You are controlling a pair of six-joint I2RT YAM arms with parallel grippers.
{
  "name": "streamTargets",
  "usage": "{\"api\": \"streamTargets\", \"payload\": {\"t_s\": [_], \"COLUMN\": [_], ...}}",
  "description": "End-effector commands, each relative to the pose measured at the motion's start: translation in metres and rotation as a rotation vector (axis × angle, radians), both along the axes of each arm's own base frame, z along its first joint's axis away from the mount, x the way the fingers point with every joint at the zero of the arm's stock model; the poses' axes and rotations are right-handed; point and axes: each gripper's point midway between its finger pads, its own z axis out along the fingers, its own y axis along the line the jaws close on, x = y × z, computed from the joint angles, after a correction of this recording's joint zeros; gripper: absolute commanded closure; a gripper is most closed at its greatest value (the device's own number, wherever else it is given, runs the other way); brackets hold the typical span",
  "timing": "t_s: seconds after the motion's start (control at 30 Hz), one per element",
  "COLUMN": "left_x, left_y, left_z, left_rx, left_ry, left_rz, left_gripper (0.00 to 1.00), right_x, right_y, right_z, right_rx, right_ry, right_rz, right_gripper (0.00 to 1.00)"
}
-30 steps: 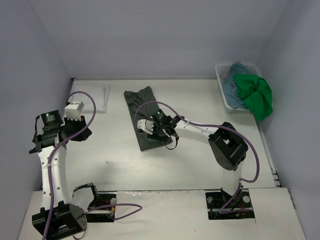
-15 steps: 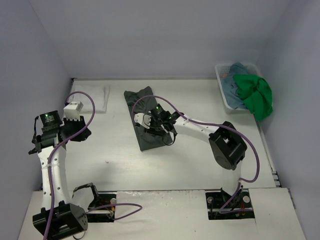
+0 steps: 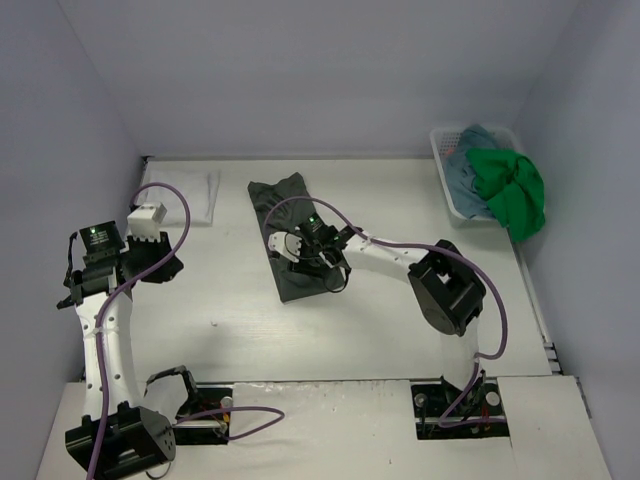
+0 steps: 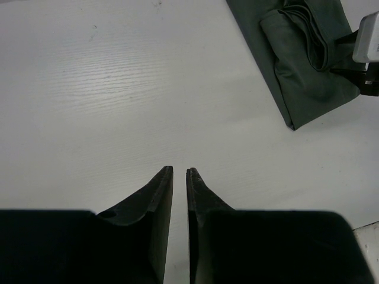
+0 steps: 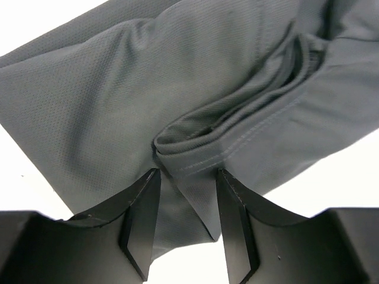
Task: Fold and stack the t-shirts
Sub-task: Fold the tshirt
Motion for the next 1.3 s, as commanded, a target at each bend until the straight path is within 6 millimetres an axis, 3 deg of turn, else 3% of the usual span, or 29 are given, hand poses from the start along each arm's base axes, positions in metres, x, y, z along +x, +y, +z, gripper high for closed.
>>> {"api": "streamTargets", "payload": {"t_s": [0.0,0.23,0.27,0.3,0.4,0.73,1.17,1.27], "left_x": [0.008,0.008,0.008,0.007,0.008,0.006,0.005,0.005], "left_y": [0.001,0.002,0.002,0.002,0.002,0.003,0.004,0.003], "left_z": [0.015,0.016,0.016,0.015,0.015,0.015,0.013,0.013], "left_rx": [-0.003,-0.004,-0.004,-0.005,-0.008,-0.016,-0.032,-0.04], "left_ry": [-0.064,-0.066,-0.067,-0.065,-0.066,-0.069,-0.065,-0.062], "left_rz": [-0.005,0.0,0.0,0.002,0.002,0.008,0.014,0.009], "left_gripper": [0.89,0.89,0.89,0.89,0.89,0.89,0.89,0.89], "right_x": [0.009,0.008,0.009,0.01,0.012,0.028,0.104,0.115], "right_y": [0.011,0.012,0.012,0.012,0.012,0.006,-0.007,-0.006], "right_z": [0.006,-0.006,-0.007,-0.008,-0.006,0.016,0.072,0.069], "right_rx": [0.033,0.022,0.021,0.022,0.024,0.051,0.17,0.188], "right_ry": [-0.013,0.009,0.005,0.004,-0.008,-0.062,-0.169,-0.16], "right_rz": [0.003,0.005,0.006,0.003,-0.004,-0.036,-0.129,-0.14], "right_gripper": [0.6,0.62,0.66,0.78,1.0,1.0,1.0,1.0]}}
